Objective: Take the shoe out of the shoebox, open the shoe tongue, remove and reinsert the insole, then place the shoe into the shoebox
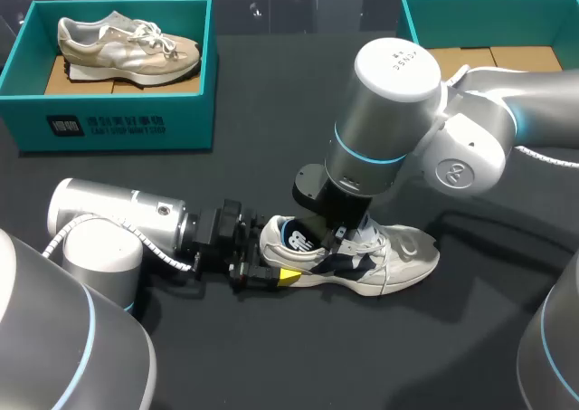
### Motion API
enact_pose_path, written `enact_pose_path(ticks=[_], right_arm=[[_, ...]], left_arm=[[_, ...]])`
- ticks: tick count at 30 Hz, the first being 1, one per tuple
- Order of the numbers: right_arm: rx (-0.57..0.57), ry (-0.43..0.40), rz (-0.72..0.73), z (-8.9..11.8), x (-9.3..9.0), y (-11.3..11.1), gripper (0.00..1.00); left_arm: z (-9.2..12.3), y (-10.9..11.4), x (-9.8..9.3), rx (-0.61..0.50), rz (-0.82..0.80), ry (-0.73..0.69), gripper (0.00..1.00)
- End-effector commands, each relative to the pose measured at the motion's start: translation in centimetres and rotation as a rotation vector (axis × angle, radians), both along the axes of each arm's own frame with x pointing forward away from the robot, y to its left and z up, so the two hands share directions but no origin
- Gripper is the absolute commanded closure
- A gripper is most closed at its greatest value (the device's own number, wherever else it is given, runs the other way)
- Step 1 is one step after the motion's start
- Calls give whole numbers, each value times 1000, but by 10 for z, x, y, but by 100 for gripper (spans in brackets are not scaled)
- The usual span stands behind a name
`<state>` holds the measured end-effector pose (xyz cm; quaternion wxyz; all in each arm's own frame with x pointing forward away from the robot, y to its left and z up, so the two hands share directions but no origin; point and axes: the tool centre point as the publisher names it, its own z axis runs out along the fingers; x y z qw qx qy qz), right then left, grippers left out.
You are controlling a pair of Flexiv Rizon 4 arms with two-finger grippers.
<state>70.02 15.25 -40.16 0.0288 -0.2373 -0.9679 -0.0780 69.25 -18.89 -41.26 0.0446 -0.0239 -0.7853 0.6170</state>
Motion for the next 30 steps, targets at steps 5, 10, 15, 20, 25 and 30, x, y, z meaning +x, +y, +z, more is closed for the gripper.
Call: enact_pose_path(ticks=[5, 10, 15, 20, 25, 30], right_arm=[[68, 23, 26, 9, -7, -24, 100], [148, 13, 58, 16, -6, -34, 100], [213, 5, 94, 19, -4, -37, 100], [286, 9, 146, 20, -1, -41, 100], [313, 3, 193, 26, 3, -37, 100], [337, -24, 273, 41, 3, -19, 100]], left_arm=[[-2, 0, 0, 0, 1, 0, 100], [-2, 0, 0, 0, 1, 0, 100], [-2, 0, 0, 0, 1, 0, 100], [-2, 0, 0, 0, 1, 0, 100], [-2, 0, 0, 0, 1, 0, 100], [-2, 0, 0, 0, 1, 0, 100]])
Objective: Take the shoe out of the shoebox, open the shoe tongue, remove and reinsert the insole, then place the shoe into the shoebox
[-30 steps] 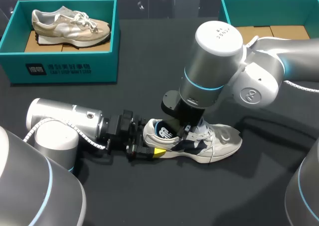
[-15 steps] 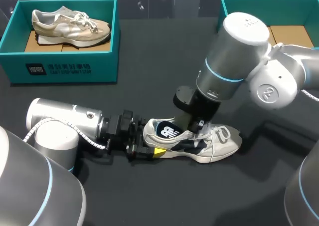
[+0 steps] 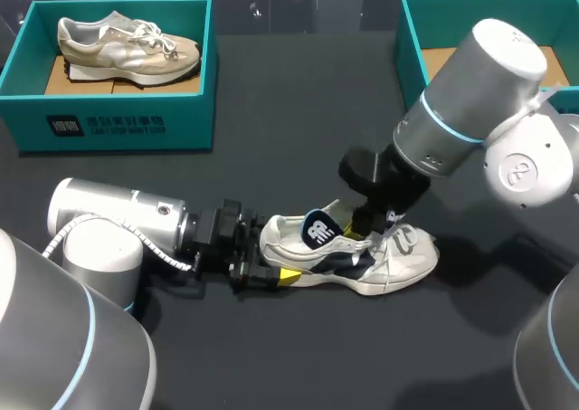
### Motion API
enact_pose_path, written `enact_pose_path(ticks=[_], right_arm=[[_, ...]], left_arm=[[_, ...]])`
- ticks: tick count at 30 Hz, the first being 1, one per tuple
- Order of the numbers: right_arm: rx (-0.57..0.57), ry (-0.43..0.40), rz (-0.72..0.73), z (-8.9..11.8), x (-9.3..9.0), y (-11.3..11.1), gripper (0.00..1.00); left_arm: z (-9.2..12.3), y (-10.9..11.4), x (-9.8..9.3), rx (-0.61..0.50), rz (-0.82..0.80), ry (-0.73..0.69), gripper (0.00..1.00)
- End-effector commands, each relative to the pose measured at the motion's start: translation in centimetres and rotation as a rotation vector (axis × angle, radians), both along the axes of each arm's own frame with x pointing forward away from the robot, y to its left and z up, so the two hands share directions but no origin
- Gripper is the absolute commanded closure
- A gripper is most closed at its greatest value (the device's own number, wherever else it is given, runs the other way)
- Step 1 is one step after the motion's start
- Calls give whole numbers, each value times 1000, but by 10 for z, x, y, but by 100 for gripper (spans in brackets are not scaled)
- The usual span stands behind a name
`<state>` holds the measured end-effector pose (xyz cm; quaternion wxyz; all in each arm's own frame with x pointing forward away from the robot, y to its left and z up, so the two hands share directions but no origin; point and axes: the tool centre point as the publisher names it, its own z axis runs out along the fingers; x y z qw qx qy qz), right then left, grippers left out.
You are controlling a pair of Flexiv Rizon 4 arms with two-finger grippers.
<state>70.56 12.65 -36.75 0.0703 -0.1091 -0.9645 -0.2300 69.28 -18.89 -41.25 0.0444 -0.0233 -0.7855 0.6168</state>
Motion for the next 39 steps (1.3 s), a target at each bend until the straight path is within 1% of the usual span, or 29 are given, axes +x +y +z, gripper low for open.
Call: enact_pose_path(ticks=[1, 3, 8, 16, 23, 29, 30, 31, 33, 34, 35, 39], right_arm=[[15, -22, 39, 10, -3, 11, 100], [17, -31, 70, 15, -4, 19, 100], [26, -39, 128, 20, -5, 31, 100], [55, -60, 198, 33, -7, 39, 100], [72, -73, 290, 41, -17, 58, 100], [61, -62, 282, 42, -17, 60, 100], [60, -61, 273, 42, -17, 59, 93], [49, -61, 260, 43, -17, 58, 78], [39, -62, 241, 44, -16, 56, 60], [30, -63, 227, 45, -15, 55, 55], [26, -63, 216, 46, -14, 54, 54], [-1, -73, 146, 50, -11, 48, 51]], left_arm=[[-2, 0, 0, -1, 0, -1, 100], [-2, 0, 0, -1, 0, -1, 100], [-2, 0, 0, -1, 0, -1, 100], [-2, 0, 0, -1, 0, -1, 100], [-2, 0, 0, -1, 0, -1, 100], [-2, 0, 0, -1, 0, -1, 100], [-2, 0, 0, -1, 0, -1, 100], [-2, 0, 0, -1, 0, -1, 100], [-2, 0, 0, -1, 0, -1, 100], [-2, 0, 0, -1, 0, -1, 100], [-2, 0, 0, -1, 0, -1, 100], [-2, 0, 0, -1, 0, -1, 100]])
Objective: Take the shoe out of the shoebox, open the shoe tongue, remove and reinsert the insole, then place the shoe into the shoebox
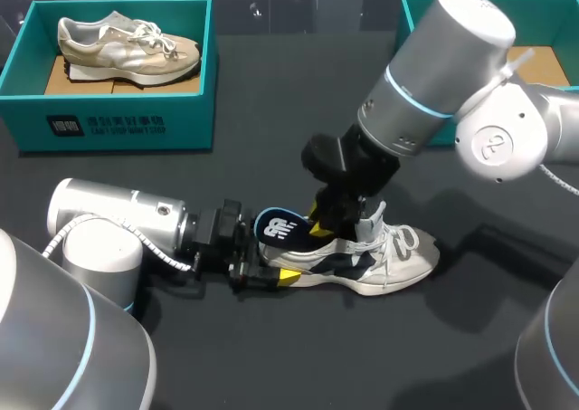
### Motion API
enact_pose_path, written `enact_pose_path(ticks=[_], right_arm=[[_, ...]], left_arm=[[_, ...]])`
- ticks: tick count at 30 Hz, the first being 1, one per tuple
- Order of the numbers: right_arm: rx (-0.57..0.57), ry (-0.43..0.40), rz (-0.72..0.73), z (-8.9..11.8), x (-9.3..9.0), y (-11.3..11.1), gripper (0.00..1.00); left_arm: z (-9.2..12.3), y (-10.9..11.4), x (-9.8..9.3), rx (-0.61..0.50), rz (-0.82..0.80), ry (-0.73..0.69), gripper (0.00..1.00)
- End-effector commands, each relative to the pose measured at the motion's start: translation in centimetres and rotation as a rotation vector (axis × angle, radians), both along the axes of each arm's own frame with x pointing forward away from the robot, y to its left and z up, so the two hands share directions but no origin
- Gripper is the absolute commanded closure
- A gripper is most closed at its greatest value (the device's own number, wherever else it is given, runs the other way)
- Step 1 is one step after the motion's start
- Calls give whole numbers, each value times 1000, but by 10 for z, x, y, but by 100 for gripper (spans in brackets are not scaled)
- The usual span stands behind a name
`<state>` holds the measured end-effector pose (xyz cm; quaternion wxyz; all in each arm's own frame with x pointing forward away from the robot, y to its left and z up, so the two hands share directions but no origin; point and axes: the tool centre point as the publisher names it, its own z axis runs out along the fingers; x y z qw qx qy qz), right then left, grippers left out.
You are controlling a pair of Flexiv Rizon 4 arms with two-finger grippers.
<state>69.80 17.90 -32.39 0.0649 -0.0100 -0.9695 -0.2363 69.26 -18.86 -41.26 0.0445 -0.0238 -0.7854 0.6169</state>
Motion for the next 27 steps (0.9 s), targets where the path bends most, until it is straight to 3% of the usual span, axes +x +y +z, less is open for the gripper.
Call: enact_pose_path(ticks=[1, 7, 16, 27], right_arm=[[-31, -20, -59, 7, -3, -6, 50], [-34, -22, -96, 11, -2, -9, 48], [10, 83, -8, 2, 2, 8, 53], [20, 129, 31, -4, 6, 17, 51]], left_arm=[[-2, -1, 0, 0, 0, 0, 100], [-2, -1, 0, 0, 0, 0, 100], [-2, -1, 0, 0, 0, 0, 100], [-2, -1, 0, 0, 0, 0, 100]])
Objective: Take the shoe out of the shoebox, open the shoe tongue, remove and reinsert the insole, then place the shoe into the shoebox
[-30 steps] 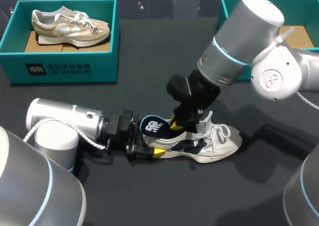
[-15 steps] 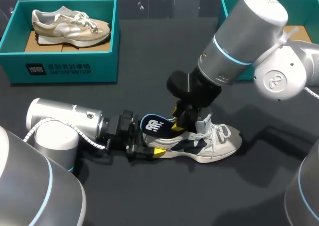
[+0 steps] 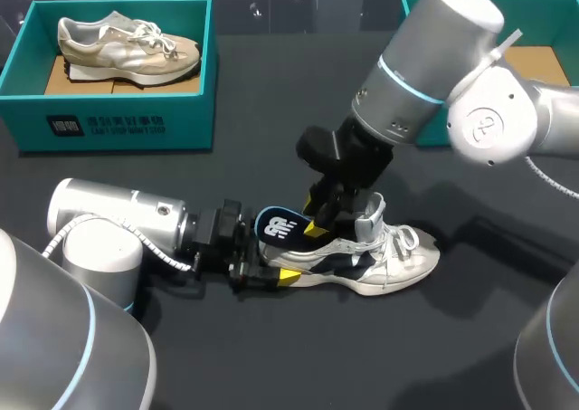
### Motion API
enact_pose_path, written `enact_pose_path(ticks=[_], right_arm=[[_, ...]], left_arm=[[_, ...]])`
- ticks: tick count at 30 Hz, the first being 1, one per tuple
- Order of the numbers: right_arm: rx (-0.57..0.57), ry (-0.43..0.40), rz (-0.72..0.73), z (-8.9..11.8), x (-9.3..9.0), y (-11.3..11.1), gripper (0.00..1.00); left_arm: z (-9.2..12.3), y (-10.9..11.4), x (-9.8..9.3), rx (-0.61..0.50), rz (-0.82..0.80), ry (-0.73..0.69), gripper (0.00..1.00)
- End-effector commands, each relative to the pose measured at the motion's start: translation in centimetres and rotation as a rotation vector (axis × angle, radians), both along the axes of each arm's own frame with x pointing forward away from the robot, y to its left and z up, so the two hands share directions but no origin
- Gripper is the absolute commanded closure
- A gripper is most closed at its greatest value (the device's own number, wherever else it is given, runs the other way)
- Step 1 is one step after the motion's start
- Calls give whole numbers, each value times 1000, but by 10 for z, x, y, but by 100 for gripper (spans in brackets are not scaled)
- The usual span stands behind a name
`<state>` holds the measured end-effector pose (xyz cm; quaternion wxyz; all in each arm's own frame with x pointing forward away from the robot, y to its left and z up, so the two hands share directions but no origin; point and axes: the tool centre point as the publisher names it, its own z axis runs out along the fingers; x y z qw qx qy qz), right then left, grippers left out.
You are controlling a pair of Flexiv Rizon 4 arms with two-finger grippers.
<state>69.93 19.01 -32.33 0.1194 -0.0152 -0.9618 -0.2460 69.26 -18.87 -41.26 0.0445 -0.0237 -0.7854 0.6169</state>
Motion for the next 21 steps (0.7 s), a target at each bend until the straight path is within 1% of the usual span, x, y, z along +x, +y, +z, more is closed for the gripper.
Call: enact_pose_path(ticks=[1, 4, 9, 17, 21], right_arm=[[5, 34, 27, -6, 5, 7, 51], [24, 64, 61, -11, 4, 8, 51], [63, 124, 108, -20, 4, 10, 53], [101, 196, 146, -24, 2, 14, 57], [109, 221, 150, -26, 1, 14, 62]], left_arm=[[-2, -1, 0, 0, 0, 0, 100], [-2, -1, 0, 0, 0, 0, 100], [-2, -1, 0, 0, 0, 0, 100], [-2, -1, 0, 0, 0, 0, 100], [-2, -1, 0, 0, 0, 0, 100]])
